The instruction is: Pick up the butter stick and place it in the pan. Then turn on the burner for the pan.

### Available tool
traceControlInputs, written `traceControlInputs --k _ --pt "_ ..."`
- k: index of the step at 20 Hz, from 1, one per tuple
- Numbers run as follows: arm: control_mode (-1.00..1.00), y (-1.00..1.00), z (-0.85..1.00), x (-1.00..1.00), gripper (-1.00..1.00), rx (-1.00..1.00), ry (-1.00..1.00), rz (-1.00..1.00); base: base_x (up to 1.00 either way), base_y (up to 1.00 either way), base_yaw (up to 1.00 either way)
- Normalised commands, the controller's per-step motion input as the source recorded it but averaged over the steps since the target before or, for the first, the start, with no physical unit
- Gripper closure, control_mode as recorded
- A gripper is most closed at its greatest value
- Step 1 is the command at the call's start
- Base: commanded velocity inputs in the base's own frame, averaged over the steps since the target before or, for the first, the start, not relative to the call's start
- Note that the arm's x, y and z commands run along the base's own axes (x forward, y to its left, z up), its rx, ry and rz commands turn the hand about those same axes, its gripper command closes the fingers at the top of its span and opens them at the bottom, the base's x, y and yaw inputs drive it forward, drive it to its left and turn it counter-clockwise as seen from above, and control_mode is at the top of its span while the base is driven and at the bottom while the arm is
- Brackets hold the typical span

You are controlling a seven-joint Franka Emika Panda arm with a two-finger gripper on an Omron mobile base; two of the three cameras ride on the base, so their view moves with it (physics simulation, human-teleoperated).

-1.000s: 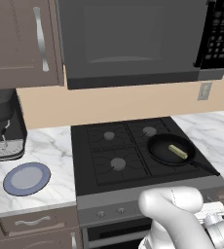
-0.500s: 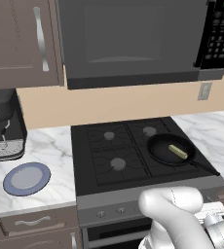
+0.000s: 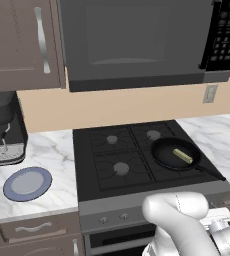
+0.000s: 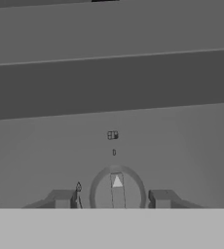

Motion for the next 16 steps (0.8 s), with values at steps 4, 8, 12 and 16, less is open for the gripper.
traceControlInputs --k 4,8,12,16 --pt "-1.00 0.00 0.00 0.00 1.00 0.00 0.00 0.00 0.00 0.00 0.00" --pt "-1.00 0.00 0.00 0.00 1.00 0.00 0.00 0.00 0.00 0.00 0.00" --pt "-1.00 0.00 0.01 0.00 1.00 0.00 0.00 0.00 0.00 0.00 0.00" --pt "-1.00 0.00 0.00 0.00 1.00 -0.03 0.00 0.01 0.00 0.00 0.00"
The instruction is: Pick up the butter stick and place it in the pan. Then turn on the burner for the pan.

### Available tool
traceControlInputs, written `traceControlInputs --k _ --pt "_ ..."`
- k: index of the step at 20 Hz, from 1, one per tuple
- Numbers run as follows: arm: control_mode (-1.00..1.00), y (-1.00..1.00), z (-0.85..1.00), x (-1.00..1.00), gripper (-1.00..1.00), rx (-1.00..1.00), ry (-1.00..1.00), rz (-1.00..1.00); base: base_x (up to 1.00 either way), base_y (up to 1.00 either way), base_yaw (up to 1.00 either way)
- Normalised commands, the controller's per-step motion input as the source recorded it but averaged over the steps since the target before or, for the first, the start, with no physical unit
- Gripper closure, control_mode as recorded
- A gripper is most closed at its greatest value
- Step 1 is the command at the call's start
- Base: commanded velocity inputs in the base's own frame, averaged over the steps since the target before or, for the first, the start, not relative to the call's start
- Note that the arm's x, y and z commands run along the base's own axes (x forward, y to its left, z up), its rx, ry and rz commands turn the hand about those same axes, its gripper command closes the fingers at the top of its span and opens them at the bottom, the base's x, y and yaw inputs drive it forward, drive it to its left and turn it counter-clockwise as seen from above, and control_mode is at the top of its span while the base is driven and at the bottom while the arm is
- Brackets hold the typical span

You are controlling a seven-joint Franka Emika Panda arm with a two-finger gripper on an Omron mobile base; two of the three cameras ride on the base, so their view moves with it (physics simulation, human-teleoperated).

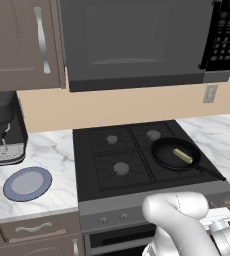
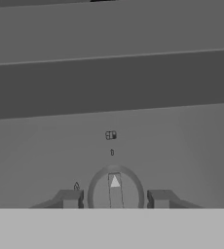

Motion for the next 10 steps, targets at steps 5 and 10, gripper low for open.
traceControlInputs --k 5,10 --pt "-1.00 -0.04 0.00 0.00 1.00 -0.09 0.00 0.02 0.00 0.00 0.00" --pt "-1.00 0.00 0.00 0.00 1.00 -0.14 0.00 0.02 0.00 0.00 0.00"
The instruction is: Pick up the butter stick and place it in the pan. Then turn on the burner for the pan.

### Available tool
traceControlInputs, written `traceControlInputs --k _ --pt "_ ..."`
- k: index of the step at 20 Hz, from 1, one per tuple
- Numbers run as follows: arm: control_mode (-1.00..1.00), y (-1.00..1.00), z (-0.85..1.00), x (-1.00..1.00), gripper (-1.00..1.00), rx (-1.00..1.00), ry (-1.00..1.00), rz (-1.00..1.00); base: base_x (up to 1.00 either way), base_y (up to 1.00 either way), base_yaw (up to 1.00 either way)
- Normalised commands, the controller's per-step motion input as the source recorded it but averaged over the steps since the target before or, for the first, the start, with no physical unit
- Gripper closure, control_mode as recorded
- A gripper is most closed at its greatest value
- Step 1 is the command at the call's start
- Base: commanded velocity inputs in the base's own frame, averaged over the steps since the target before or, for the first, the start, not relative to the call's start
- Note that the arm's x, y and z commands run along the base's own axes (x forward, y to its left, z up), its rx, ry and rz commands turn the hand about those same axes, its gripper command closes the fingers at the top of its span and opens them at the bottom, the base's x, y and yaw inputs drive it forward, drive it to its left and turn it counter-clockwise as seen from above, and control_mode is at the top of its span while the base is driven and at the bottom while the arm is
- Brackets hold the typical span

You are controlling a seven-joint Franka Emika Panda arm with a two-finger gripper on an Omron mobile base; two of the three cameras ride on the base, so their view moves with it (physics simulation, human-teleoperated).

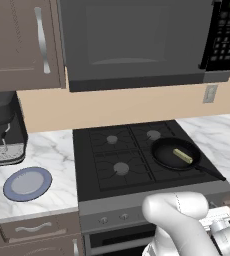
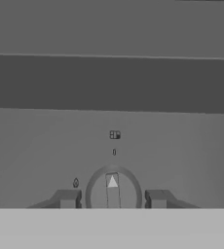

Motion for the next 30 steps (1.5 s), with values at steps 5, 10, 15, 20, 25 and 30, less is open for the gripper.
traceControlInputs --k 5,10,15,20,25,30 --pt "-1.00 0.00 0.01 0.00 1.00 -0.17 0.00 0.00 0.00 0.00 0.00" --pt "-1.00 0.00 0.07 0.00 1.00 -0.16 0.02 0.00 0.00 0.00 0.00" --pt "-1.00 0.00 0.14 0.00 1.00 -0.17 0.07 0.00 0.00 0.00 0.00" --pt "-1.00 0.00 0.11 0.00 1.00 -0.18 0.08 0.00 0.00 0.00 0.00" --pt "-1.00 0.00 0.01 0.00 1.00 -0.19 0.05 0.00 0.00 0.00 0.00" --pt "-1.00 0.00 0.01 0.00 1.00 -0.20 0.04 0.00 0.00 0.00 0.00"
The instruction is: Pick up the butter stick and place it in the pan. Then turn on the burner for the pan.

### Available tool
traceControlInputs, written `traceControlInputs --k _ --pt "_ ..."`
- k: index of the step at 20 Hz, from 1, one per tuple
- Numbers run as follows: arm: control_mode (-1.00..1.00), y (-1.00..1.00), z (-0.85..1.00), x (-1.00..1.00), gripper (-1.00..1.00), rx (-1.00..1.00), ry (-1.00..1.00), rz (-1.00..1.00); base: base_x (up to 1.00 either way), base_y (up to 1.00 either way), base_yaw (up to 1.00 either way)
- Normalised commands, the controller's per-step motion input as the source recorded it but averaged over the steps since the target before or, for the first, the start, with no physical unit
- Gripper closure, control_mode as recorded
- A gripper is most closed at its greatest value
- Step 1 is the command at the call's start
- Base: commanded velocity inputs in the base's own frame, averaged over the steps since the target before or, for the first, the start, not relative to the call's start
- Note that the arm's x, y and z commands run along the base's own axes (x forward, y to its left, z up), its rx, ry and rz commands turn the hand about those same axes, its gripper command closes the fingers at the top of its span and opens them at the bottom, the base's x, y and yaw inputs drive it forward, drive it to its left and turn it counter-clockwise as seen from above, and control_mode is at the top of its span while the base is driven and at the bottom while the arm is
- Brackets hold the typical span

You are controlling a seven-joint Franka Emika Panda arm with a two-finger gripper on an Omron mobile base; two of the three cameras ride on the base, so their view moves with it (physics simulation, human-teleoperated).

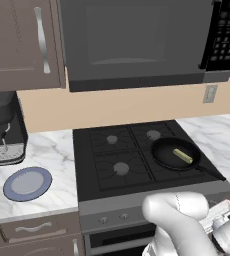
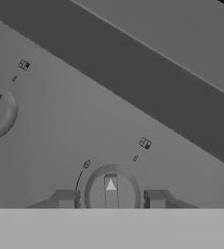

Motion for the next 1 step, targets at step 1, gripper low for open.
traceControlInputs --k 1 --pt "-1.00 0.00 0.01 0.00 1.00 -0.20 0.04 0.00 0.00 0.00 0.00"
